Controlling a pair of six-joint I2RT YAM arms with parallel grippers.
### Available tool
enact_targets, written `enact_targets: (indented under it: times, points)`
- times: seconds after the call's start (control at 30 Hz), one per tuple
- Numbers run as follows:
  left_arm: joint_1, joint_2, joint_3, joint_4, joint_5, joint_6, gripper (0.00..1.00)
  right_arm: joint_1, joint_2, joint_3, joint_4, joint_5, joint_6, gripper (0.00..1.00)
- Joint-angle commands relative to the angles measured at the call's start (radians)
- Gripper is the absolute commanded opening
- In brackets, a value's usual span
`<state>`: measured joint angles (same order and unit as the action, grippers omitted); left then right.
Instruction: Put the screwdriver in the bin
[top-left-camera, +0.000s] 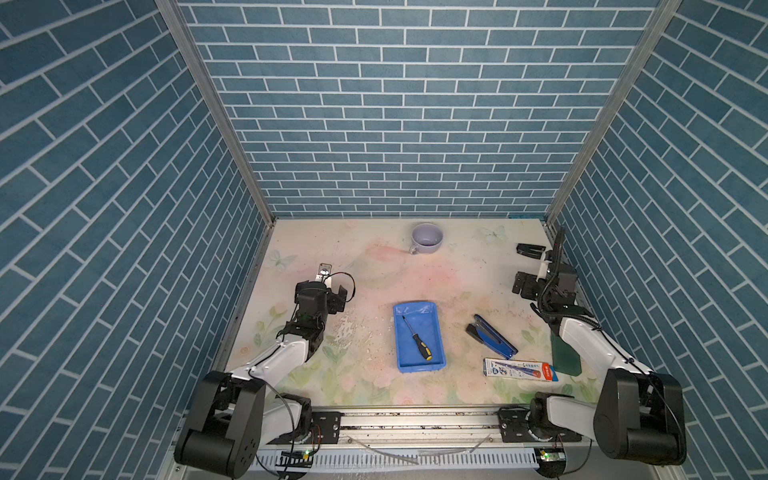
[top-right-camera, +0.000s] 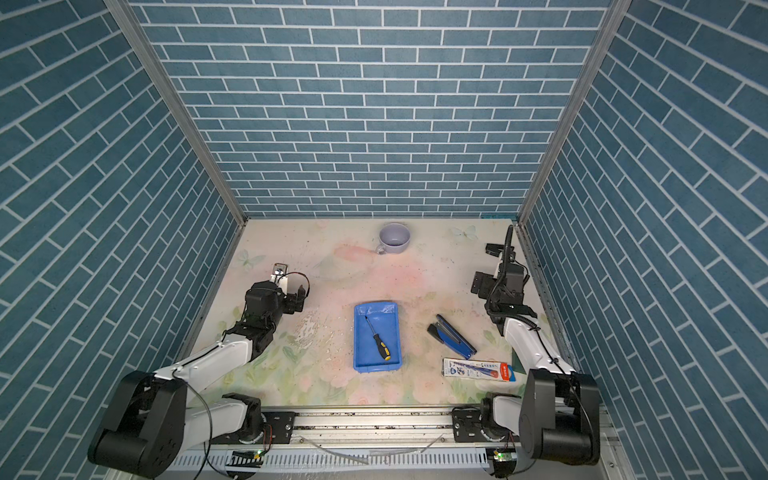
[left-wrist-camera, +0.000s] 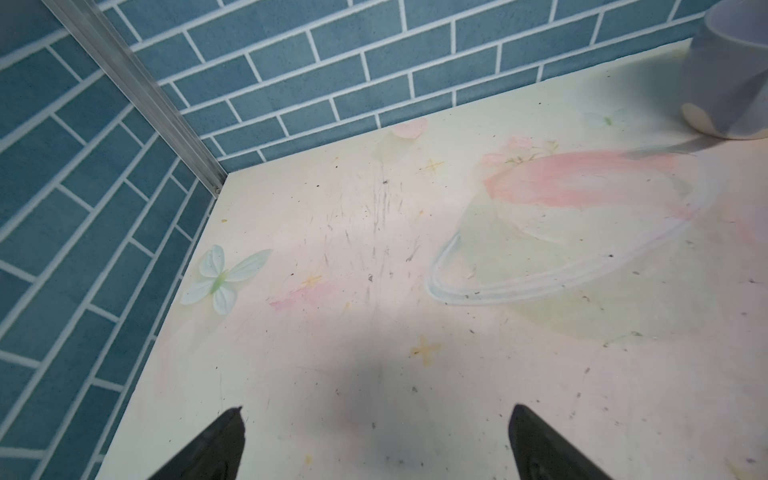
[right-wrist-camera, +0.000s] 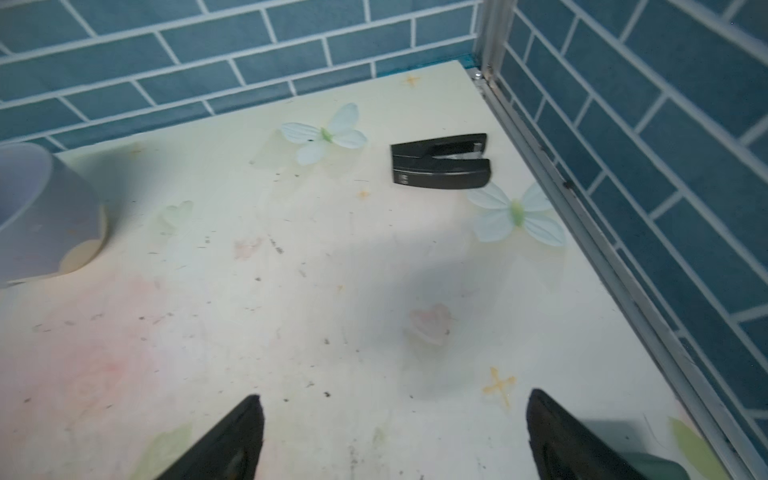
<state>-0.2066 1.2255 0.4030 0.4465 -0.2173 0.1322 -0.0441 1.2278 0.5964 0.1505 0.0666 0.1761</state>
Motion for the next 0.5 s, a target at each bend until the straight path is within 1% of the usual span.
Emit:
enact_targets:
  times: [0.0,0.07,0.13,0.23,0.33,0.4,0.43,0.47]
  points:
    - [0.021,0.051,-0.039,0.182,-0.01,0.018,1.0,-0.031,0.048,-0.097,0.273,0.052,-0.025,0.98]
    - [0.026,0.091,-0.048,0.249,-0.012,0.022,1.0,-0.037,0.097,-0.155,0.431,0.052,-0.032,0.98]
    - [0.036,0.126,-0.044,0.311,0.014,0.027,1.0,-0.039,0.156,-0.196,0.564,0.046,-0.042,0.98]
    - [0.053,0.196,-0.03,0.375,0.019,0.044,1.0,-0.039,0.229,-0.222,0.683,0.026,-0.05,0.99]
    - [0.1,0.243,-0.019,0.381,0.047,-0.005,1.0,-0.037,0.253,-0.218,0.688,-0.01,-0.065,0.99]
    - [0.139,0.277,-0.033,0.438,0.092,-0.038,1.0,-0.037,0.289,-0.232,0.749,-0.026,-0.068,0.99]
    - [0.147,0.312,-0.043,0.498,0.091,-0.042,1.0,-0.038,0.315,-0.24,0.796,-0.036,-0.069,0.99]
    - [0.15,0.316,-0.043,0.48,0.086,-0.049,1.0,-0.037,0.298,-0.227,0.733,-0.025,-0.069,0.99]
